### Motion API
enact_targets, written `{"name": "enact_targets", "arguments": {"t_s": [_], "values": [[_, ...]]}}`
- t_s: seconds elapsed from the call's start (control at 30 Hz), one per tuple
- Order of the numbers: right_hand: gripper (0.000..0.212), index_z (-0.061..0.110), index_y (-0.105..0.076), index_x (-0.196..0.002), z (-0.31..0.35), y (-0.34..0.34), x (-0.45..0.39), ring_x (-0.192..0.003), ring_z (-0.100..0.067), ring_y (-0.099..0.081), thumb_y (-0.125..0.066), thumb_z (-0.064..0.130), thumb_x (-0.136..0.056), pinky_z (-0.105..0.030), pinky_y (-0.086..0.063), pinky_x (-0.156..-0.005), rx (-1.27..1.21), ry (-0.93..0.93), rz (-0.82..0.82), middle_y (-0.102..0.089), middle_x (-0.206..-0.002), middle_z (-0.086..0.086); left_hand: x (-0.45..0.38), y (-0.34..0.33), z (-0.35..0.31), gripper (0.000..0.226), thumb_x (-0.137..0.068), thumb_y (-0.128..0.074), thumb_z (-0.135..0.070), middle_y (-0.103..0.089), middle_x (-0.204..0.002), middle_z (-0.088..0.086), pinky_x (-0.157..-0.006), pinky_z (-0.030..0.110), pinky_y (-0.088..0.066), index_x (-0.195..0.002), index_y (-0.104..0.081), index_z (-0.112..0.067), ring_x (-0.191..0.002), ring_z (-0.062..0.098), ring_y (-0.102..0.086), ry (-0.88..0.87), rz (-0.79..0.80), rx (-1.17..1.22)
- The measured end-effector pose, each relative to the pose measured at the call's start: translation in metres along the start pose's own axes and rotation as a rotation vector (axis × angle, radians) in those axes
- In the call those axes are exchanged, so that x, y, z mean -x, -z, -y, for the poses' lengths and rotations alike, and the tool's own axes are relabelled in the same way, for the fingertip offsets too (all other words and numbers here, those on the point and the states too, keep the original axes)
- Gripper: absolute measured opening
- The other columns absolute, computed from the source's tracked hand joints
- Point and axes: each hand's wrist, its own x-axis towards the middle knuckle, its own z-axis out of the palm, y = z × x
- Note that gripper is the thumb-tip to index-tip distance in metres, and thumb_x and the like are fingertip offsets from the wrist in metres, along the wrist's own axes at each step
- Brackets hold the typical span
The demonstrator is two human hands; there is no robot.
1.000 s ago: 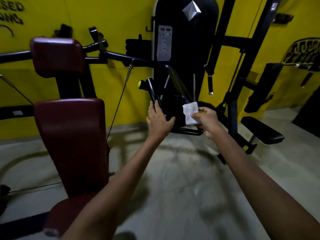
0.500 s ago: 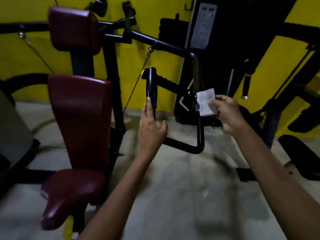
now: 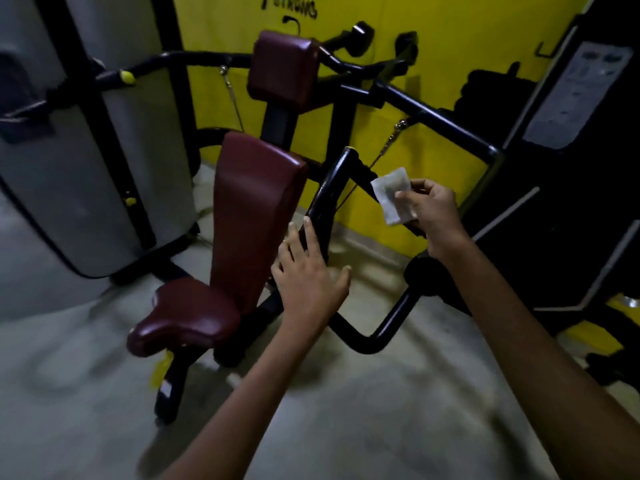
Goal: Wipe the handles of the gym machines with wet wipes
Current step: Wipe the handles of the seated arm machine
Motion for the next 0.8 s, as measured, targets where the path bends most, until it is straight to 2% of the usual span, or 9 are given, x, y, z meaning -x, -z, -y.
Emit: {"name": "enact_targets", "arguments": {"t_s": [0.07,0.13,0.27,0.37,0.43,0.5,0.57,0.67,0.8], "values": [[0.016,0.017,-0.058,-0.079,0.006,0.003,-0.009,-0.069,-0.012,-0.058,-0.059,0.002,-0.086,-0.018,-0.047,-0.051,-0.011,0.045,0.022,-0.062,-0.083,-0.003,0.002,-0.003,-0.003,0.088,-0.076,-0.046,-0.056,-0.037,-0.146,0.017,-0.084,0.046,-0.046,-0.148,-0.027,-0.009,-0.120,0.036,-0.048,0.026,-0.065,-0.008],[0.019,0.018,-0.057,-0.076,0.011,0.002,-0.016,-0.068,-0.011,-0.058,-0.059,0.001,-0.085,-0.019,-0.047,-0.054,-0.030,0.075,0.048,-0.061,-0.079,0.000,0.002,-0.006,-0.003,0.087,-0.073,-0.043,-0.056,-0.045,-0.141,0.017,-0.077,0.043,-0.049,-0.145,-0.035,-0.009,-0.112,0.036,-0.054,0.051,-0.087,-0.005],[0.022,0.021,-0.056,-0.076,0.016,-0.002,-0.029,-0.071,-0.008,-0.056,-0.057,0.000,-0.084,-0.020,-0.047,-0.061,-0.017,0.202,0.094,-0.060,-0.077,0.004,0.002,-0.010,-0.005,0.090,-0.080,-0.049,-0.056,-0.027,-0.152,0.010,-0.090,0.041,-0.041,-0.152,-0.013,-0.016,-0.125,0.030,-0.040,0.064,-0.091,-0.075],[0.017,0.019,-0.057,-0.075,0.016,-0.004,-0.043,-0.072,-0.010,-0.056,-0.057,0.004,-0.081,-0.029,-0.048,-0.065,0.057,0.324,0.035,-0.059,-0.074,0.007,0.003,-0.011,-0.006,0.093,-0.082,-0.054,-0.055,-0.021,-0.155,0.007,-0.096,0.039,-0.037,-0.152,-0.004,-0.019,-0.129,0.026,-0.034,0.061,-0.098,-0.106],[0.009,0.013,-0.062,-0.079,0.018,-0.007,-0.054,-0.071,-0.013,-0.058,-0.057,0.006,-0.079,-0.030,-0.049,-0.062,0.164,0.446,-0.046,-0.063,-0.073,0.004,0.002,-0.013,-0.004,0.093,-0.078,-0.047,-0.059,-0.025,-0.153,0.008,-0.095,0.041,-0.039,-0.152,-0.007,-0.018,-0.129,0.027,-0.037,0.060,-0.108,-0.104],[0.012,0.006,-0.065,-0.084,0.020,-0.014,-0.064,-0.073,-0.018,-0.059,-0.055,0.005,-0.078,-0.022,-0.040,-0.056,0.312,0.609,-0.101,-0.066,-0.080,-0.005,0.000,-0.017,-0.001,0.094,-0.073,-0.038,-0.062,-0.033,-0.149,0.011,-0.091,0.042,-0.043,-0.151,-0.013,-0.017,-0.125,0.030,-0.043,0.067,-0.123,-0.124],[0.015,0.003,-0.066,-0.088,0.018,-0.026,-0.069,-0.078,-0.026,-0.060,-0.055,0.004,-0.078,-0.019,-0.035,-0.060,0.480,0.783,-0.111,-0.066,-0.086,-0.013,-0.002,-0.020,0.001,0.094,-0.071,-0.034,-0.062,-0.040,-0.144,0.013,-0.084,0.042,-0.046,-0.151,-0.017,-0.016,-0.119,0.031,-0.050,0.076,-0.111,-0.138],[0.015,0.002,-0.070,-0.090,0.002,-0.046,-0.064,-0.072,-0.029,-0.061,-0.064,-0.001,-0.077,-0.026,-0.044,-0.061,0.583,0.986,0.011,-0.063,-0.082,-0.017,-0.003,-0.021,0.002,0.091,-0.070,-0.038,-0.060,-0.048,-0.138,0.014,-0.076,0.040,-0.050,-0.147,-0.019,-0.015,-0.110,0.032,-0.057,0.075,-0.121,-0.159],[0.024,-0.004,-0.067,-0.103,-0.025,-0.051,-0.050,-0.075,-0.026,-0.061,-0.064,0.002,-0.080,-0.021,-0.047,-0.068,0.595,1.069,0.199,-0.059,-0.088,-0.018,0.001,-0.018,0.001,0.093,-0.076,-0.042,-0.056,-0.028,-0.151,0.009,-0.093,0.041,-0.041,-0.151,-0.002,-0.022,-0.127,0.029,-0.040,0.073,-0.098,-0.146]]}}
